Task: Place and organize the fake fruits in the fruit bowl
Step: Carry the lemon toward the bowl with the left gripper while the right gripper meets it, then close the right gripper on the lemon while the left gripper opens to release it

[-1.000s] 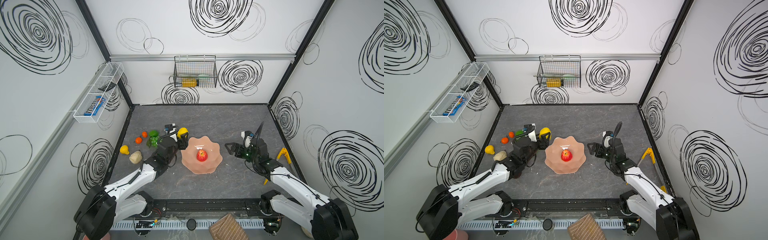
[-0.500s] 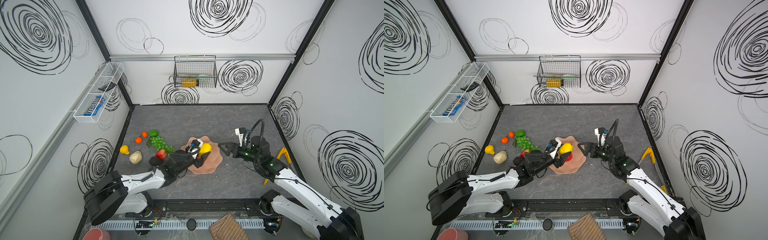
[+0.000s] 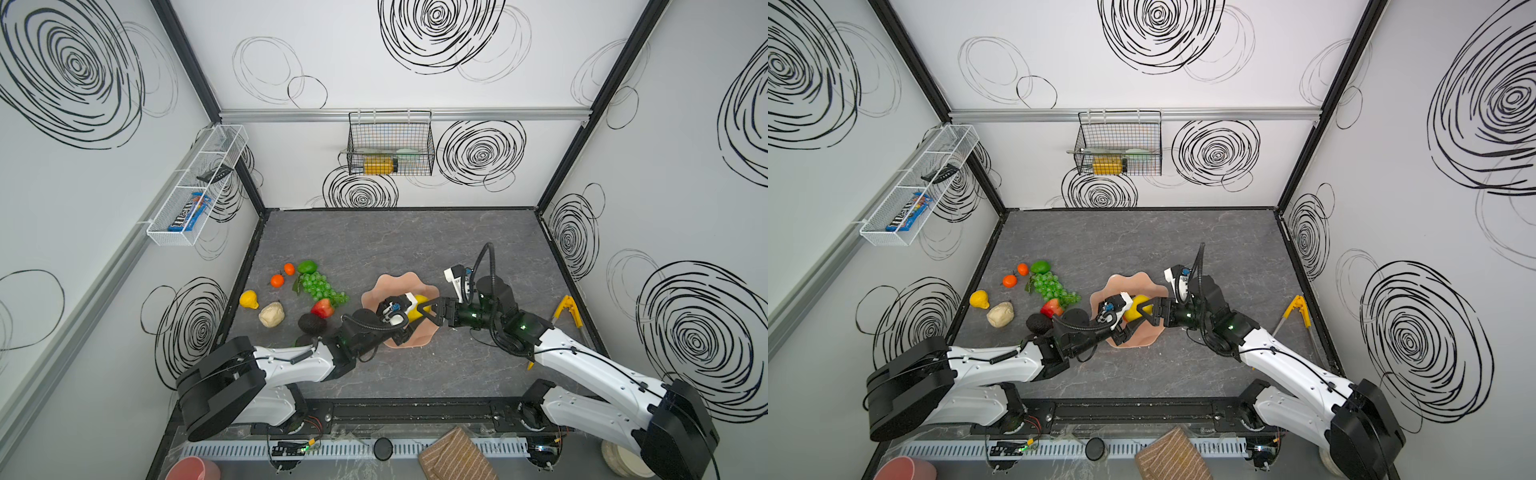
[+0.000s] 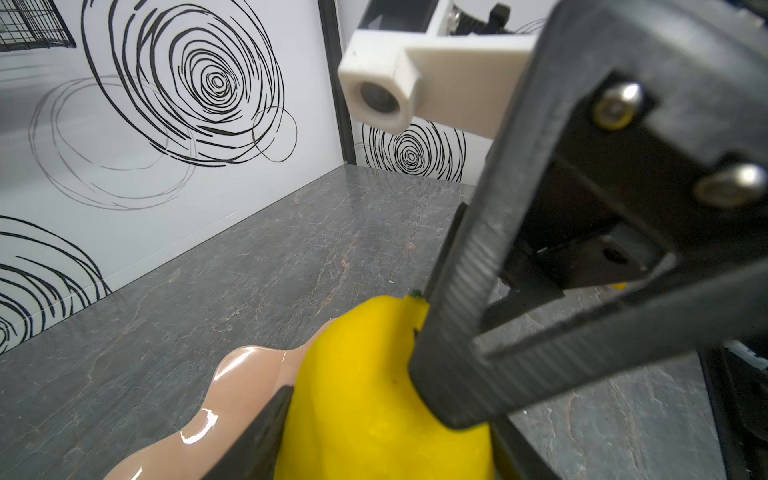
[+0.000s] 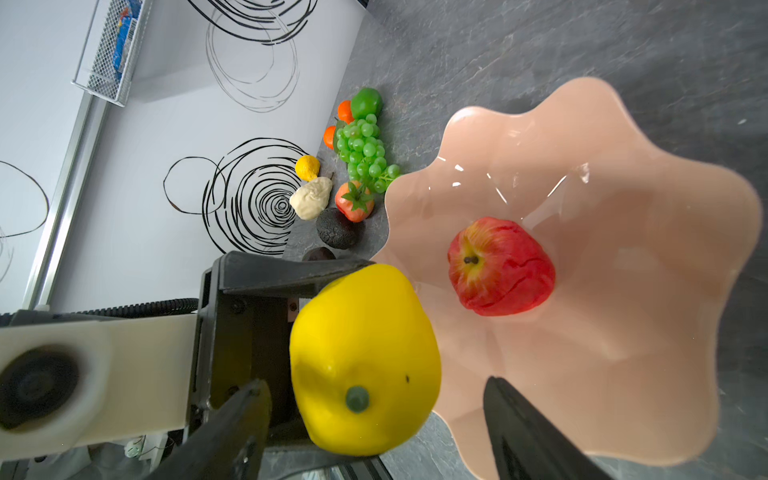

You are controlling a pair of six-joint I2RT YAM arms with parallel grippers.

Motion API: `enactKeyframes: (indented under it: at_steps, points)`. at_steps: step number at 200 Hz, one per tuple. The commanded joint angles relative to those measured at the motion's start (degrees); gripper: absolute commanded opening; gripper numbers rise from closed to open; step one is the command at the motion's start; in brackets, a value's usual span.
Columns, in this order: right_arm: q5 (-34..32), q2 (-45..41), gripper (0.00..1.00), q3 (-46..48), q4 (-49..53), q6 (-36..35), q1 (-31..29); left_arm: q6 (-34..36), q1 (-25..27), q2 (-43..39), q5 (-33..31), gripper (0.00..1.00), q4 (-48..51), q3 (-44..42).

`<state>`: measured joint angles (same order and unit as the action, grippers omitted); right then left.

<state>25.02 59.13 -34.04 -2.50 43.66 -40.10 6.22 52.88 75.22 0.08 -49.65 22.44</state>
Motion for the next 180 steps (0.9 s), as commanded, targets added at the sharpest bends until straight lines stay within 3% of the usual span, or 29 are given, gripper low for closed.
enactKeyframes:
  at_steps: [1, 134, 158, 180]
  points:
    - [1.9, 1.1, 0.81, -1.8, -2.2, -0.3, -1.1, 2.1, 0.3, 0.3, 0.8, 0.58, -4.8, -0.6]
    - [1.3, 2.8, 0.51, -2.5, -3.0, -1.6, -2.8, 2.9, 1.6, -1.2, 4.5, 0.64, -4.7, -1.6]
    - [0.1, 2.5, 0.5, -2.6, -2.6, -1.9, -2.8, 2.8, 1.6, -2.0, 4.1, 0.69, -4.8, -1.9]
    - [-2.3, 2.3, 0.49, -3.5, -0.4, -3.3, -2.7, 2.8, 1.6, -3.6, 3.0, 0.8, -3.6, -2.3]
